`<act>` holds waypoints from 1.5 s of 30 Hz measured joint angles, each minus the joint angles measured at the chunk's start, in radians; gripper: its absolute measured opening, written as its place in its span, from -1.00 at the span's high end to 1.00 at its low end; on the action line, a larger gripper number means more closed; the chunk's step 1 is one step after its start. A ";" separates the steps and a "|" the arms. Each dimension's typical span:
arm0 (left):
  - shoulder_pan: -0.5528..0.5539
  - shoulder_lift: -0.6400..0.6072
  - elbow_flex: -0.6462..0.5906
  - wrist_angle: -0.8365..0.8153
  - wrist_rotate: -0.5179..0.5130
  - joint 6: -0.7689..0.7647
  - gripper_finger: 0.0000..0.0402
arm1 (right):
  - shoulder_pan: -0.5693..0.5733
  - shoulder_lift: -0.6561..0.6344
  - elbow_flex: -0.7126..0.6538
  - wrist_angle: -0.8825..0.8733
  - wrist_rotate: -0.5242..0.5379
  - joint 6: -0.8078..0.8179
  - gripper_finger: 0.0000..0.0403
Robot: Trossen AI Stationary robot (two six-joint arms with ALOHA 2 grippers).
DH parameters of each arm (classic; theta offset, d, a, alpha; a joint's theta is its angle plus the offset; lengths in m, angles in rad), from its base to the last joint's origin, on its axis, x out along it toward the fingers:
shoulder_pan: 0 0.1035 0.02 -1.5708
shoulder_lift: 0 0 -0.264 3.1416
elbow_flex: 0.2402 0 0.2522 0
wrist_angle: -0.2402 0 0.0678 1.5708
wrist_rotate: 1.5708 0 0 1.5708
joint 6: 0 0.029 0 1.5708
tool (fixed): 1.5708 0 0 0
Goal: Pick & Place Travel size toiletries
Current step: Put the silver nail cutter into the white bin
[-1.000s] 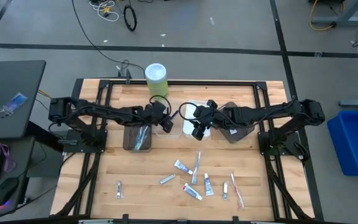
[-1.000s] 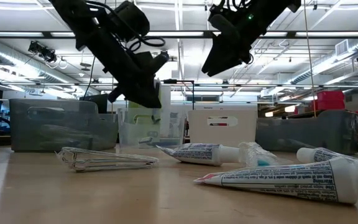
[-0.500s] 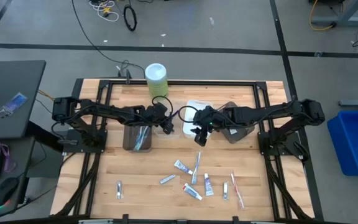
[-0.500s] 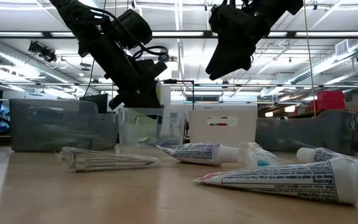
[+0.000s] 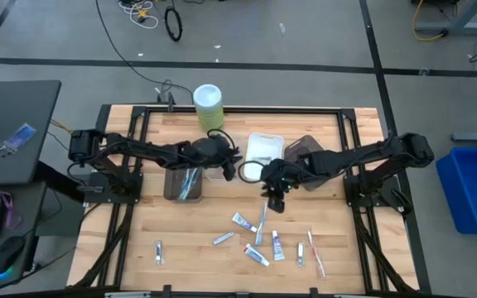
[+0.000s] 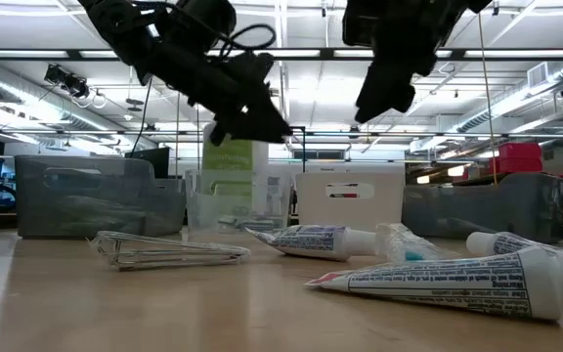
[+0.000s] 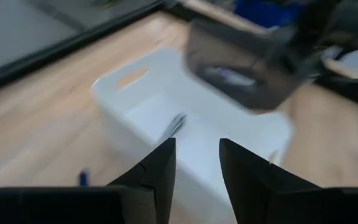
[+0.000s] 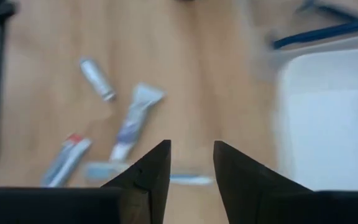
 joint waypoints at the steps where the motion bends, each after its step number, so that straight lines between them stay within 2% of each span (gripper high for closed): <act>1: -0.005 0.000 0.000 0.029 0.019 0.018 0.34 | 0.010 0.000 0.000 -0.002 -0.022 0.000 0.37; 4: -0.024 0.000 0.000 0.085 0.095 0.055 0.34 | 0.048 0.000 0.000 -0.001 -0.044 -0.010 0.38; 10: -0.107 0.001 0.000 0.080 0.225 0.050 0.34 | 0.115 0.000 0.000 0.000 -0.044 -0.105 0.34; 15: -0.236 0.003 0.000 0.067 0.256 0.045 0.34 | 0.131 0.000 0.000 0.036 -0.043 -0.158 0.31; 19: -0.352 0.004 0.000 0.028 0.186 0.033 0.34 | 0.131 0.000 0.000 0.068 -0.032 -0.193 0.29; 22: -0.432 0.004 0.000 -0.039 0.092 -0.029 0.32 | 0.130 0.000 0.000 0.078 0.000 -0.219 0.27; 29: -0.590 0.004 0.000 -0.176 -0.094 -0.214 0.10 | 0.131 0.000 0.000 0.094 0.018 -0.212 0.24; 35: -0.689 0.042 0.000 -0.207 -0.225 -0.270 -0.04 | 0.136 0.000 0.000 0.093 0.017 -0.162 0.26; 45: -0.760 0.259 0.037 -0.153 -0.232 -0.337 -0.04 | 0.136 0.000 -0.001 0.126 0.017 -0.133 0.33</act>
